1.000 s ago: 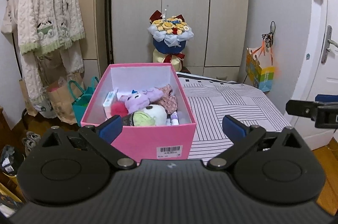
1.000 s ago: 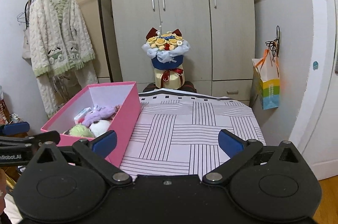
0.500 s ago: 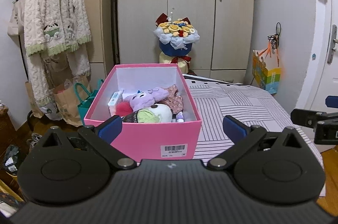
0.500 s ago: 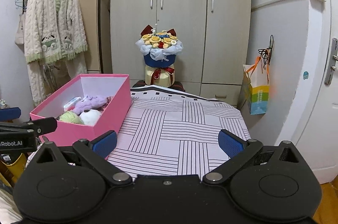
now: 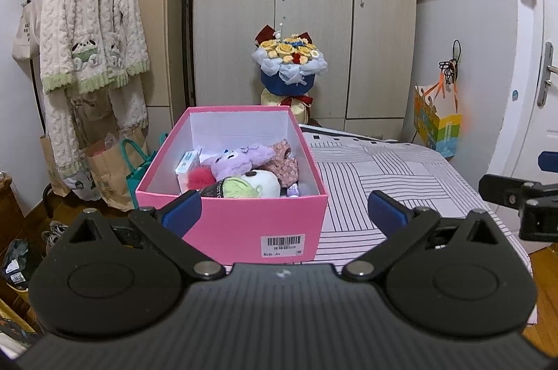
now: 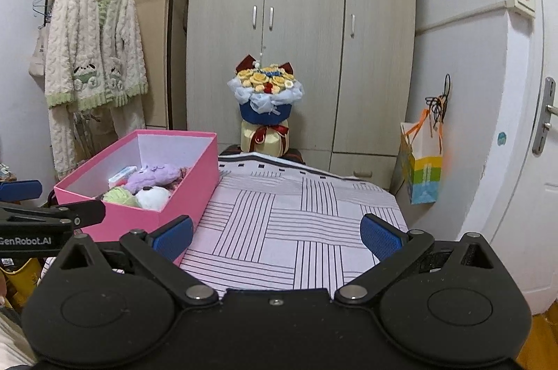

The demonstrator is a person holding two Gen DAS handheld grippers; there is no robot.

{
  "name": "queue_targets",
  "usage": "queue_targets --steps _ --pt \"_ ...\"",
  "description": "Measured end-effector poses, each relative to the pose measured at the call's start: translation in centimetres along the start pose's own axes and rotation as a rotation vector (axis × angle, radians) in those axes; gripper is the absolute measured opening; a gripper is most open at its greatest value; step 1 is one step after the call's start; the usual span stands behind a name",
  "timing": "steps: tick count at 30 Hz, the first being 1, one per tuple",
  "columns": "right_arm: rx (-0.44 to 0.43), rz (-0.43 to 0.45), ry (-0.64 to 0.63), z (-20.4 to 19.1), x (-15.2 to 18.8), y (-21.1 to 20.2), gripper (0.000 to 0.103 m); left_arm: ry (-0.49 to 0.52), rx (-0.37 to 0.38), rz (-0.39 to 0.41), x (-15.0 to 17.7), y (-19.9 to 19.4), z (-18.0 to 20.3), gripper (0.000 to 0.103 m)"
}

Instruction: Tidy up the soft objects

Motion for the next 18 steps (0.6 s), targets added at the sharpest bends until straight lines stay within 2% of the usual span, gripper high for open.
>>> queue_targets --steps 4,18 --pt "-0.001 0.019 -0.012 -0.26 0.17 -0.13 0.103 0.002 -0.008 0.025 0.14 -0.23 -0.17 0.103" --pt "0.006 0.038 0.003 -0.17 0.40 -0.49 0.103 0.008 -0.043 0.024 0.22 -0.04 -0.87 0.103"
Point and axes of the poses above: each gripper's, at about its wrist camera, not at the fingertips, and y roughly the way its jaws point, z to its right, x to its underside, the point moved 4 cm from there along y, roughly the way its jaws point, and after that the axes turned 7 degrees about -x, right-handed, at the moved point
